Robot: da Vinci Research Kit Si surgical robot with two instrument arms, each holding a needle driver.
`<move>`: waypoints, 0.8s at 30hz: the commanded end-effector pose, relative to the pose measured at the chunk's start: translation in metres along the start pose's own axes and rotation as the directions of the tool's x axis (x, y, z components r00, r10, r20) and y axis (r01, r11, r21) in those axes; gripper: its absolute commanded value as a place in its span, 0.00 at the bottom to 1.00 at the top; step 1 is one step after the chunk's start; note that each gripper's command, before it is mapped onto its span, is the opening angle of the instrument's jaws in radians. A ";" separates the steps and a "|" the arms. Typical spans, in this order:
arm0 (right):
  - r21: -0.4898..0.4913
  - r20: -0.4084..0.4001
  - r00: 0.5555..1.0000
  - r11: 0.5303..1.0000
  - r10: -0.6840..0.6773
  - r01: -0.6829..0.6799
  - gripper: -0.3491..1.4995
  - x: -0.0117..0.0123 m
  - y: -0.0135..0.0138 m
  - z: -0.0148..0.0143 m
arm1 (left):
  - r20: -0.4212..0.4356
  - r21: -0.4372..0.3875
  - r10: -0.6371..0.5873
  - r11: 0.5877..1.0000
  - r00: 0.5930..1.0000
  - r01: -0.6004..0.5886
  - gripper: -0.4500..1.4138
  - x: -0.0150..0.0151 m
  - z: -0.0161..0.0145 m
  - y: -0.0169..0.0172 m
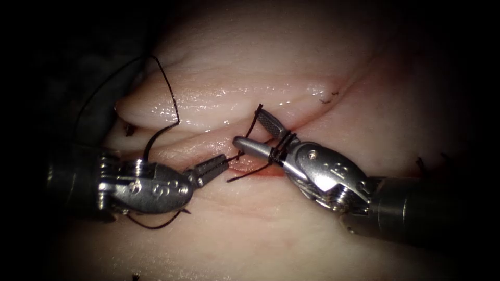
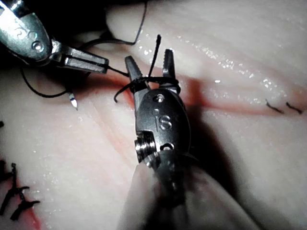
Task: Wound Closure
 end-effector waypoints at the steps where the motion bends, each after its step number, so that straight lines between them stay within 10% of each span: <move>1: 0.000 0.001 1.000 1.000 0.000 0.000 0.38 -0.0006 -0.0005 0.0010 | -0.001 -0.001 0.001 1.000 1.000 -0.001 0.00 -0.0001 0.0006 0.0006; 8: -0.015 0.016 1.000 1.000 0.003 -0.003 0.37 -0.0006 -0.0006 0.0020 | -0.002 -0.001 0.002 1.000 1.000 -0.002 0.00 -0.0003 0.0007 0.0005; 10: -0.014 0.020 1.000 1.000 0.018 -0.018 0.00 -0.0008 -0.0009 0.0021 | -0.003 -0.001 0.003 1.000 1.000 -0.003 0.00 -0.0004 0.0007 0.0005; 24: -0.176 0.043 0.999 0.984 0.005 0.003 0.00 -0.0016 -0.0056 0.0006 | 0.008 0.002 -0.021 1.000 1.000 0.021 0.00 -0.0019 0.0014 -0.0022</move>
